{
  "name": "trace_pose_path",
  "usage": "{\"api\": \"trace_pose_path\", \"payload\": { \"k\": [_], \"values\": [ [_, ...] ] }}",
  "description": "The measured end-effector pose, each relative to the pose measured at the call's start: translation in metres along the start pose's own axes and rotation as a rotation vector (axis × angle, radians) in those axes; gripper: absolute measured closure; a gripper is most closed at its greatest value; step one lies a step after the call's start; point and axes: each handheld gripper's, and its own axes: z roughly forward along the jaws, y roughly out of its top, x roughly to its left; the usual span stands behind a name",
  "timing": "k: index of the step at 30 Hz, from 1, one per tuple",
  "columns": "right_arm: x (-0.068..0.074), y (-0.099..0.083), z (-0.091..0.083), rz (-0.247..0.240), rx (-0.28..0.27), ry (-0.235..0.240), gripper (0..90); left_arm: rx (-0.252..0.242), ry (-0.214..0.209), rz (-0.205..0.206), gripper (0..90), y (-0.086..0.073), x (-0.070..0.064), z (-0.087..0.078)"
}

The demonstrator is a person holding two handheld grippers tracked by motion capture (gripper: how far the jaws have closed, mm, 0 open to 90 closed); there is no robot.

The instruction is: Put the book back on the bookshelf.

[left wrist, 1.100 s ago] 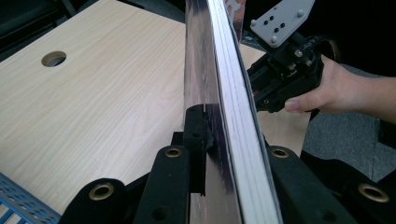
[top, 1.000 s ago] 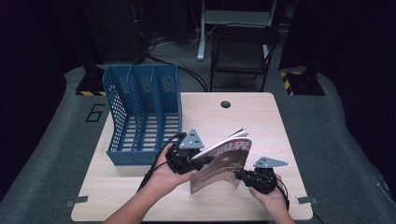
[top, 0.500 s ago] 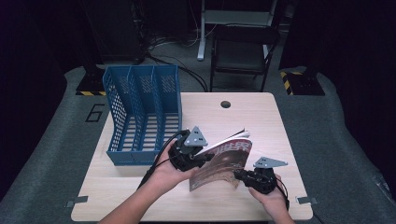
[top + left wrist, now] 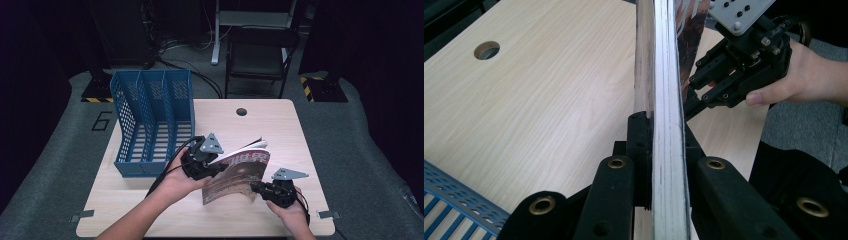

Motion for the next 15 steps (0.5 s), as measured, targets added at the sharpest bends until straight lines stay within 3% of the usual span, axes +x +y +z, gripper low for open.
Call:
{"api": "trace_pose_path", "payload": {
  "k": [15],
  "values": [
    [-0.0008,-0.0004,0.0007,0.004,-0.004,0.001,75.1,0.002,-0.015,-0.017,82.9,0.0003,0.0048,0.0002]
  ]
}}
